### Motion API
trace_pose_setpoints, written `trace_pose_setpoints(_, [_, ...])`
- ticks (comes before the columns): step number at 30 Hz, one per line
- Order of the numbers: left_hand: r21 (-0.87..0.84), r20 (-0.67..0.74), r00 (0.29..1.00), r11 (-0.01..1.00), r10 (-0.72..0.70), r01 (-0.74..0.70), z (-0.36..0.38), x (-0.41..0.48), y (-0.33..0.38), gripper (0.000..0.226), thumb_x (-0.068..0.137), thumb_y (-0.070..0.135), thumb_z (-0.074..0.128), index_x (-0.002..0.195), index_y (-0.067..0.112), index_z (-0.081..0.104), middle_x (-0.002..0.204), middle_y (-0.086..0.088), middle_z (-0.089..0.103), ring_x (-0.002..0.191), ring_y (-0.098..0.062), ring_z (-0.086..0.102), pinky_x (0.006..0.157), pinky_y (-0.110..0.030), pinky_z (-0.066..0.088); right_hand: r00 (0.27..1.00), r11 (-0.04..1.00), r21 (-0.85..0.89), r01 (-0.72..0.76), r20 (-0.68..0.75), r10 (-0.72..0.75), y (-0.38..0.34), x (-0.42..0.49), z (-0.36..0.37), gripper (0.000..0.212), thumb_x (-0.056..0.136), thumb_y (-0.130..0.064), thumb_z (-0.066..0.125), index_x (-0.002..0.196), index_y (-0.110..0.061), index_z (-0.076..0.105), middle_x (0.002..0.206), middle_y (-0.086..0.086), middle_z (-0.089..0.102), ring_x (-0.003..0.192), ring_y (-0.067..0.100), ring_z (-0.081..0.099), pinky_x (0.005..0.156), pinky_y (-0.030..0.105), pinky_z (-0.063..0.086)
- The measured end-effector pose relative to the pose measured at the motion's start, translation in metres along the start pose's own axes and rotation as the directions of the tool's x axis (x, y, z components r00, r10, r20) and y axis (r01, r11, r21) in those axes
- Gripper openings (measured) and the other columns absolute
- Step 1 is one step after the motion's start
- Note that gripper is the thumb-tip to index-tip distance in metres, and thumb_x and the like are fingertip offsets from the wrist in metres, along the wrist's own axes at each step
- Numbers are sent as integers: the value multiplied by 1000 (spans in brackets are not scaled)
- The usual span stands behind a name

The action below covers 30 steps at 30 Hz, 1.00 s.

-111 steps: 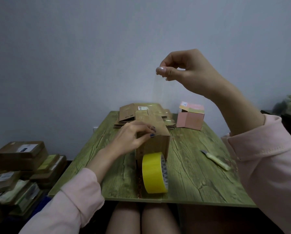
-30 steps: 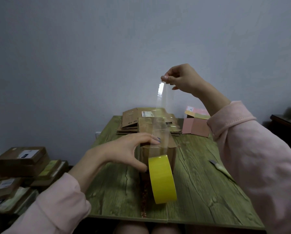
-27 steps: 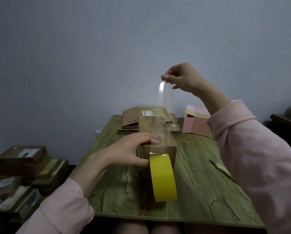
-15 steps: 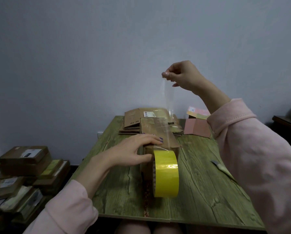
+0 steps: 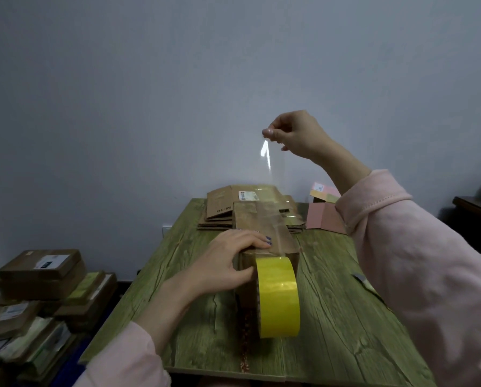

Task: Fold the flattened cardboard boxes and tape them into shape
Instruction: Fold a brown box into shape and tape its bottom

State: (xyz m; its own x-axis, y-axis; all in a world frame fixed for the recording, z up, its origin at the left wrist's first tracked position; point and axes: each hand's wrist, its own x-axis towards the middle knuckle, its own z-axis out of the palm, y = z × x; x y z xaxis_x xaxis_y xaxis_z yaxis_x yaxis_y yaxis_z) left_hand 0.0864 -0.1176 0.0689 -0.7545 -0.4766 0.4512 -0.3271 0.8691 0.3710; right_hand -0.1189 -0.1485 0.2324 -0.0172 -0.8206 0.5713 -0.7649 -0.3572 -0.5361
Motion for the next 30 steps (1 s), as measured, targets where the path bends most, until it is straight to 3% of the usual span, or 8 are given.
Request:
trace_pose_setpoints(4, [-27, -87, 996, 1000, 3, -5, 9, 0, -4, 46, 77, 48, 52, 118, 28, 61, 119, 37, 45, 118, 22, 35, 97, 3, 11, 999, 999, 8, -42, 29, 41, 14, 4, 12, 17, 90, -25, 63, 88, -8, 65, 82, 2, 62, 73, 8, 54, 78, 31, 50])
trace_pose_setpoints(8, [-38, -128, 992, 999, 19, -24, 12, 1, -5, 44, 79, 46, 55, 116, 25, 63, 122, 23, 56, 118, 12, 43, 99, 0, 16, 994, 996, 5, -87, 68, 86, 29, 10, 27, 17, 90, -25, 63, 88, -8, 65, 81, 2, 62, 73, 9, 54, 75, 30, 49])
trace_pose_setpoints(11, [-45, -160, 987, 998, 27, -35, 13, 0, -5, 42, 79, 43, 57, 116, 25, 63, 118, 32, 50, 116, 19, 39, 99, 1, 16, 989, 993, 16, -117, 90, 115, 41, 12, 41, 21, 90, -25, 64, 92, -4, 67, 83, 2, 62, 73, 9, 54, 71, 26, 48])
trace_pose_setpoints(15, [-55, -173, 984, 997, 42, -52, 15, 1, -7, 38, 79, 43, 59, 114, 27, 64, 119, 23, 59, 119, 12, 44, 102, -5, 19, 983, 987, 45, -155, 110, 149, 53, 11, 56, 16, 90, -23, 64, 89, -7, 66, 82, 2, 61, 68, 2, 51, 63, 17, 44])
trace_pose_setpoints(22, [-56, -205, 977, 996, 61, -74, 17, 1, -9, 35, 80, 41, 62, 112, 27, 64, 117, 23, 60, 118, 10, 47, 105, -12, 25, 968, 976, 71, -208, 157, 195, 68, 6, 80, 14, 91, -21, 63, 86, -8, 63, 74, 1, 60, 63, 7, 55, 52, 12, 44])
trace_pose_setpoints(30, [-50, -213, 975, 996, 60, -72, 19, 0, -9, 37, 79, 43, 61, 112, 27, 64, 117, 22, 59, 119, 10, 45, 105, -10, 23, 944, 957, 79, -279, 206, 258, 85, -4, 95, 12, 92, -16, 60, 90, -4, 62, 82, 9, 68, 67, 18, 64, 65, 24, 52])
